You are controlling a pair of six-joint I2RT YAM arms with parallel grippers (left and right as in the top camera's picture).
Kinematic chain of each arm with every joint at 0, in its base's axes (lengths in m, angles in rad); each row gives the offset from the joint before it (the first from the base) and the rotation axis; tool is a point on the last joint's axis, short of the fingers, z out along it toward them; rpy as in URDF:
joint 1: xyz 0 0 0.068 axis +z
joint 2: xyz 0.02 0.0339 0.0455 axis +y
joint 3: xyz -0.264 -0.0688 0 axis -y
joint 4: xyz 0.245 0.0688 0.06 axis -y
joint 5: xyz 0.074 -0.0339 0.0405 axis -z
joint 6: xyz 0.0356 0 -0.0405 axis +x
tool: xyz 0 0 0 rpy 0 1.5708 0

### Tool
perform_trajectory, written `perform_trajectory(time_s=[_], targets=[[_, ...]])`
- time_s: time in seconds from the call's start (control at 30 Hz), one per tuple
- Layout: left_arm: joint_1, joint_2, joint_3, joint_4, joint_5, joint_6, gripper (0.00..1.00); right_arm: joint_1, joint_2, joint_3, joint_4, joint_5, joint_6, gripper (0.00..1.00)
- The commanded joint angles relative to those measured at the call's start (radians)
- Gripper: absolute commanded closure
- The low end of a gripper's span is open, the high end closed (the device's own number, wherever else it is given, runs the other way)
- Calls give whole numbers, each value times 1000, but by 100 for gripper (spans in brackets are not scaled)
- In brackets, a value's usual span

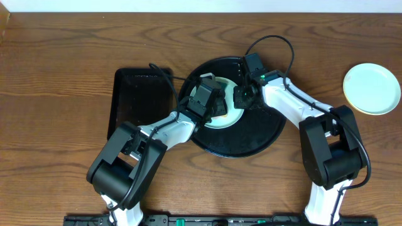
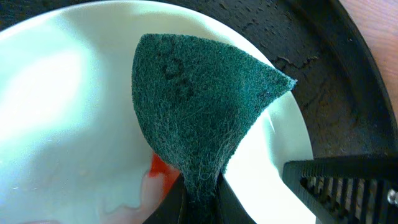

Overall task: Clean dirty plates on tray and stack at the side
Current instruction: 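Scrub the red-marked plate with the sponge while right gripper holds it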

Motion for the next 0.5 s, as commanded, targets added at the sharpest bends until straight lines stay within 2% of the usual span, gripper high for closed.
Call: perform_trajectory(time_s=[0.0,0.13,0.47], targets=[[7,8,10,-37,-114,-13,93,30,48,-20,-15,-61,-20,99],[22,8,10,-102,-174,-7,93,30,48,-20,-15,-61,-20,99],[97,7,56,-249,-180,72,93,30,48,-20,-23,-60,-19,99]])
